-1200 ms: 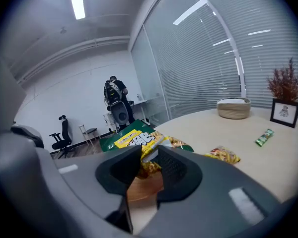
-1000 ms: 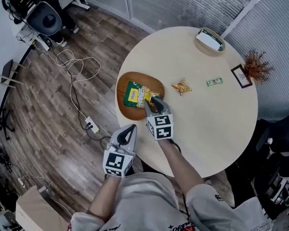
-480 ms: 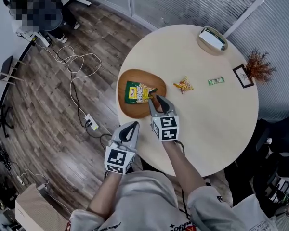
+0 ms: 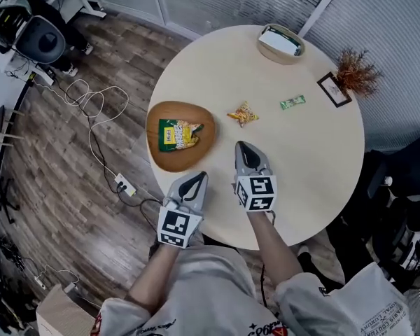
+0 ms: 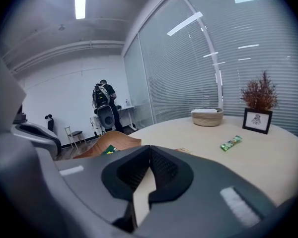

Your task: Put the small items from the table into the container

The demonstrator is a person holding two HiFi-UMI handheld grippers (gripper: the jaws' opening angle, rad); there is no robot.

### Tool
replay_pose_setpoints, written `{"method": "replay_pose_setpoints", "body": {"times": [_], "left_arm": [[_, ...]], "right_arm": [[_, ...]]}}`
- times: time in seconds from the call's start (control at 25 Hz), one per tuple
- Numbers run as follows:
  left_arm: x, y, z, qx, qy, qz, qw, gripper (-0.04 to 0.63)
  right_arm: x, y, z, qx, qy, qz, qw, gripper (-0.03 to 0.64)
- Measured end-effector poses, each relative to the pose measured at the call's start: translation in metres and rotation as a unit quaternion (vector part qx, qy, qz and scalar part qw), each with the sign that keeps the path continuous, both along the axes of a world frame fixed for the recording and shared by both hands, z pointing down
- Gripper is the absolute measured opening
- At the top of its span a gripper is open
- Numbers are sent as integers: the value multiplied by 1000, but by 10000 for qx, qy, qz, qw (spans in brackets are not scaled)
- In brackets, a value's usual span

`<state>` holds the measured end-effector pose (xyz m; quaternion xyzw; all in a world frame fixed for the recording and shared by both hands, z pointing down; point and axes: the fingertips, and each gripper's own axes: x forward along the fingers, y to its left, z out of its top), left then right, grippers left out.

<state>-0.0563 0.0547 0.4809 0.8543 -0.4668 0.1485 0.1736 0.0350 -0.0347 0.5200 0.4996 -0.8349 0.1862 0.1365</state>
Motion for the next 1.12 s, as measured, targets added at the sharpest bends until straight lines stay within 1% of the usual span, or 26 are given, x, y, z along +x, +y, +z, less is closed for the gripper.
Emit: {"method": "replay_pose_setpoints", "body": {"times": [0.12, 0.24, 0.52, 0.6, 0.72, 0.8, 0.84, 0.88, 0.92, 1.0, 1.12], "left_arm": [[19, -3, 0, 25, -26, 208, 9998, -5], [34, -6, 0, 33, -2, 395, 9992, -6], [55, -10, 2, 36, 123, 604, 9981, -3], [58, -12, 2, 47, 125, 617, 9980, -3], [59, -13, 5, 10, 60, 632, 9980, -3], [57, -14, 9, -58, 50, 615, 9981, -3], [57, -15, 11, -92, 61, 612, 9981, -3], [57, -15, 12, -123, 73, 614, 9980, -3], [56, -16, 14, -151, 77, 614, 9980, -3], [54, -15, 16, -199, 59, 600, 9980, -3], [47, -14, 19, -245, 24, 551, 9982, -3]], "right_arm": [[27, 7, 2, -38, 30, 262, 9996, 3], [46, 12, 4, -58, 11, 411, 9991, 3], [64, 11, 13, -104, 62, 569, 9983, 16], [65, 2, 17, -109, 103, 575, 9982, 43], [58, -17, 30, -204, 218, 480, 9984, 116], [50, -33, 44, -311, 381, 351, 9982, 191], [46, -42, 53, -373, 484, 298, 9977, 218], [42, -51, 60, -431, 599, 256, 9969, 269], [39, -58, 69, -491, 714, 209, 9960, 295], [28, -69, 86, -657, 893, 72, 9938, 298], [14, -76, 107, -880, 1053, -41, 9905, 257]]}}
